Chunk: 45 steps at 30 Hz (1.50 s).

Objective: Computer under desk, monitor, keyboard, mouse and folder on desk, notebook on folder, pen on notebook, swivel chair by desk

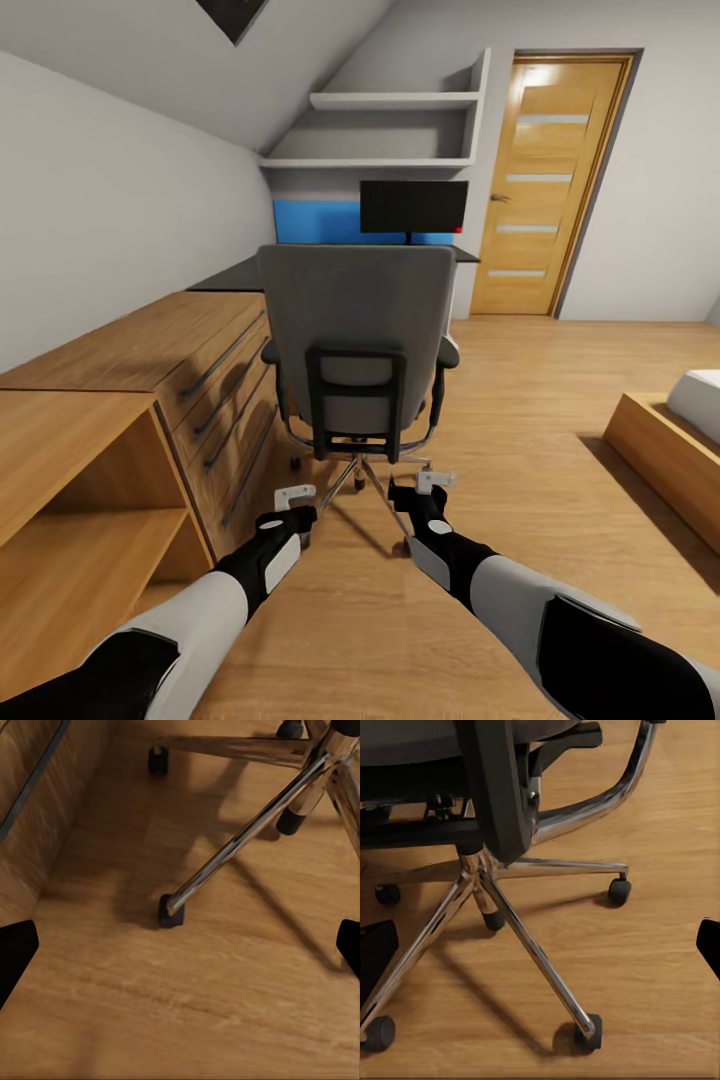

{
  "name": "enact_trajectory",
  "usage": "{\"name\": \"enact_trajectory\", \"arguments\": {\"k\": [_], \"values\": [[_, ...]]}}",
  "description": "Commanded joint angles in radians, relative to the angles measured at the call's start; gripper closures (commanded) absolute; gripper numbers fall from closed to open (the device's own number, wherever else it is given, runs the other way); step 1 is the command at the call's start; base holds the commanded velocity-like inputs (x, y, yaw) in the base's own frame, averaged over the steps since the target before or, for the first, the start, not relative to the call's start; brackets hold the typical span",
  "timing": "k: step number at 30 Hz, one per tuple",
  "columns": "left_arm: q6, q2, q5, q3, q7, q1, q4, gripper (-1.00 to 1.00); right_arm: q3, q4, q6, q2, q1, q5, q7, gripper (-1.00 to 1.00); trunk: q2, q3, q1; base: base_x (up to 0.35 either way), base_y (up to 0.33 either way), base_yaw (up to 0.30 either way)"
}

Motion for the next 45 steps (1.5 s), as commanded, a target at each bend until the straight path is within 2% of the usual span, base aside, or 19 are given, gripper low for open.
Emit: {"name": "enact_trajectory", "arguments": {"k": [1,10,19,30,35,40,45], "values": [[0.006,0.000,0.008,-0.009,0.007,0.000,-0.002,-1.00,0.008,-0.001,-0.003,0.000,-0.001,-0.007,-0.005,-1.00,-0.001,-0.005,0.000,0.000,0.000,0.000],[0.006,-0.001,0.008,-0.009,0.009,0.000,-0.002,-1.00,0.007,0.000,-0.004,-0.002,-0.001,-0.007,-0.005,-1.00,-0.003,-0.040,0.004,0.000,0.000,0.000],[0.004,0.004,0.007,-0.007,0.006,0.000,-0.002,-1.00,0.007,0.001,-0.004,-0.002,-0.001,-0.006,-0.005,-1.00,-0.003,-0.040,0.004,0.003,0.000,0.000],[0.003,0.004,0.008,-0.007,0.006,0.000,-0.001,-1.00,0.008,0.001,-0.006,-0.002,-0.001,-0.004,0.000,-1.00,-0.003,-0.040,0.004,0.166,0.000,0.000],[0.002,0.002,0.008,-0.008,0.006,0.000,0.005,-1.00,0.009,0.002,-0.006,-0.002,0.004,0.036,0.061,-1.00,-0.003,-0.040,0.004,0.018,0.000,0.000],[-0.009,0.000,0.008,-0.008,0.006,0.000,0.007,-1.00,0.008,0.004,-0.006,-0.002,0.006,0.048,0.079,-1.00,-0.003,-0.040,0.004,0.005,0.000,0.000],[-0.049,-0.002,0.008,-0.009,0.006,0.000,0.008,-1.00,0.007,0.004,-0.007,-0.002,0.007,0.052,0.084,-1.00,-0.003,-0.040,0.004,0.002,0.000,0.000]]}}
